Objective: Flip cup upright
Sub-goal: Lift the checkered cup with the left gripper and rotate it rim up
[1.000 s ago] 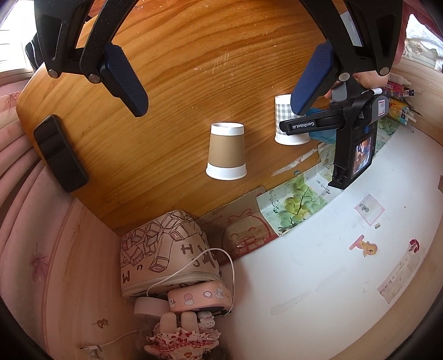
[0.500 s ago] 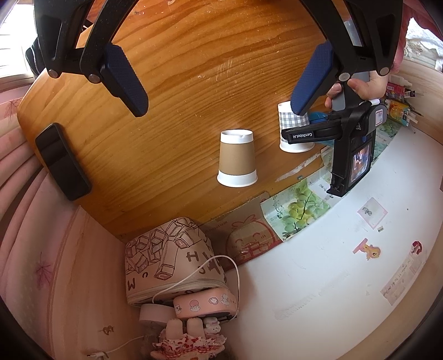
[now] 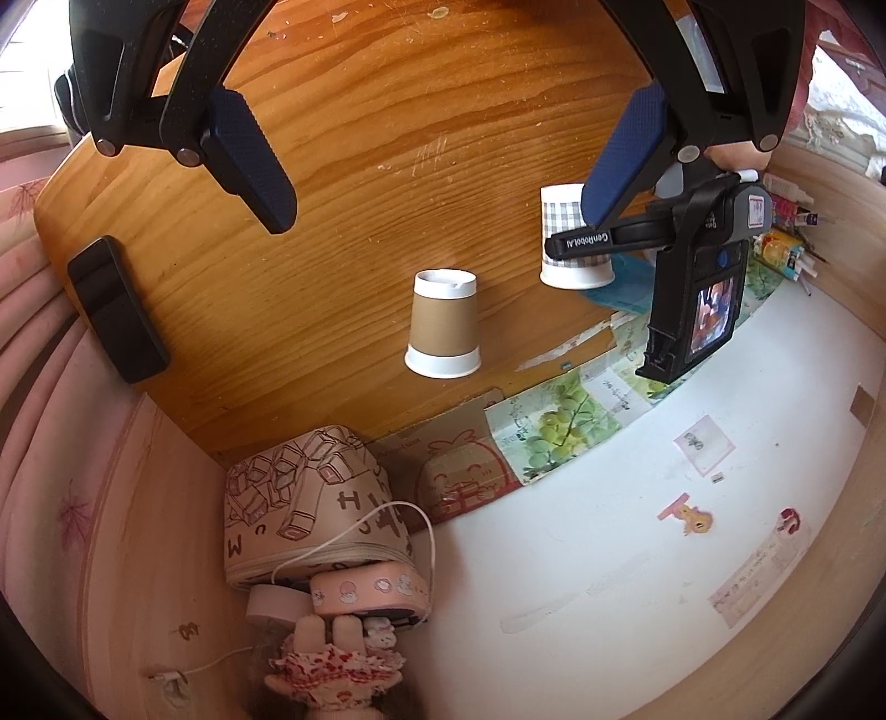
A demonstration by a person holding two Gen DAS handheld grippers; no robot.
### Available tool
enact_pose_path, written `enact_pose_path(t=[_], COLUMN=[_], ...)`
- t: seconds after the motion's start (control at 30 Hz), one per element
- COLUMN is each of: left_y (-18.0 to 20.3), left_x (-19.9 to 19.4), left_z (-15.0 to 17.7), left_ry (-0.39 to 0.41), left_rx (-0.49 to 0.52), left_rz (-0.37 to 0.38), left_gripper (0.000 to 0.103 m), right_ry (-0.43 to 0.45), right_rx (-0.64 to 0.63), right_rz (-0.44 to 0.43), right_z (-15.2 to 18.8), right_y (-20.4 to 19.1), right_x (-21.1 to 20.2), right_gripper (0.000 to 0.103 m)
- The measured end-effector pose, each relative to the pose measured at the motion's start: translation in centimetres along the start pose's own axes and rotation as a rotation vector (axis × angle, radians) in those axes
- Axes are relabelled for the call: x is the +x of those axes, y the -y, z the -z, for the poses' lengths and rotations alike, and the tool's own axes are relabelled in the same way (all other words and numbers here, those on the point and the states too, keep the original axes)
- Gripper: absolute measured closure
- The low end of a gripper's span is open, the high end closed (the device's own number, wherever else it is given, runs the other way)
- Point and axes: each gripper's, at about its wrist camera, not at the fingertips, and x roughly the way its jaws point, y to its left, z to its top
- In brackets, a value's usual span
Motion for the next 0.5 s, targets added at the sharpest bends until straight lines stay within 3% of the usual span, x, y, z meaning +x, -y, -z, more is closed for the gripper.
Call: enact_pose_path(t=[0.5], left_y=[-3.6], left_x=[-2.8], left_z=[9.3], left_ry=[0.003], left_rx=[-0.106], left_rz=[-0.032], left_gripper=[0.036], right_ry=[0.019], right_rx=[-0.123], right_rz=[-0.09], right_z=[2.5], right_y=[-2.6], right_x=[-3.0], right_gripper=[0.0])
